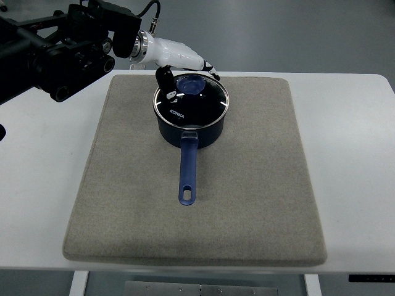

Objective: Open pot lid and place left with left hand
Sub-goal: 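Close the left hand fingers around the blue knob of the glass lid, then lift the glass lid off the pot with the left hand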

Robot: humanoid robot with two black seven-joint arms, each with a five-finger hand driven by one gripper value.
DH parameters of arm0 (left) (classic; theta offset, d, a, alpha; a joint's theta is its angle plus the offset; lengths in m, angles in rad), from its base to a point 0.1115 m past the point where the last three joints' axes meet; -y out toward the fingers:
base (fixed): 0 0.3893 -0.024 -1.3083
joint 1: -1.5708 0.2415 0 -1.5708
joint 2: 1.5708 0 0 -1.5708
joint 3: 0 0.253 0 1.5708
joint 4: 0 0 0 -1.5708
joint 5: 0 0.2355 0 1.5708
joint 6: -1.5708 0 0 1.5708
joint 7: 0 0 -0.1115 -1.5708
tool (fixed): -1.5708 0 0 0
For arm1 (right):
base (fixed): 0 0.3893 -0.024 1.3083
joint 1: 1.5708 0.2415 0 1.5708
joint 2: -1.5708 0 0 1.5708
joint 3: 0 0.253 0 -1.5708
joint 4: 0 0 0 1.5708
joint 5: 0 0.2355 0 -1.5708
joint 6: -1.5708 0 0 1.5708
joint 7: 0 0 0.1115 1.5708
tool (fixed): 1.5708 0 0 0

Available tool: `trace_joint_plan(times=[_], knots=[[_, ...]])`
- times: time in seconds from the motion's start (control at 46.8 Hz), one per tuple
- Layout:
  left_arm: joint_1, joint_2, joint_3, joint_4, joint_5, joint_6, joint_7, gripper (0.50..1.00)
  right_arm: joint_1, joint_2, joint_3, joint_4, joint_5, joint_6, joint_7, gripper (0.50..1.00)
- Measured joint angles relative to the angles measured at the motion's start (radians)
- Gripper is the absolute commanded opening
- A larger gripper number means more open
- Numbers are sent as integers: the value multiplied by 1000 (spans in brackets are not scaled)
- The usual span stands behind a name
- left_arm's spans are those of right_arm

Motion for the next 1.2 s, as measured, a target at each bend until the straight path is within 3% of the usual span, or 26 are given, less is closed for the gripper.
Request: trace_joint_plan(times=[0.128,0.897,1.195], knots=[[0,1,2,1,1,-1,0,902,0,0,0,0,0,0,0,917],[0,2,12,9,2,-1,7,750,0,0,0,0,0,0,0,917],[0,1,10,8,3,-1,14,722,0,0,0,0,0,0,0,917]])
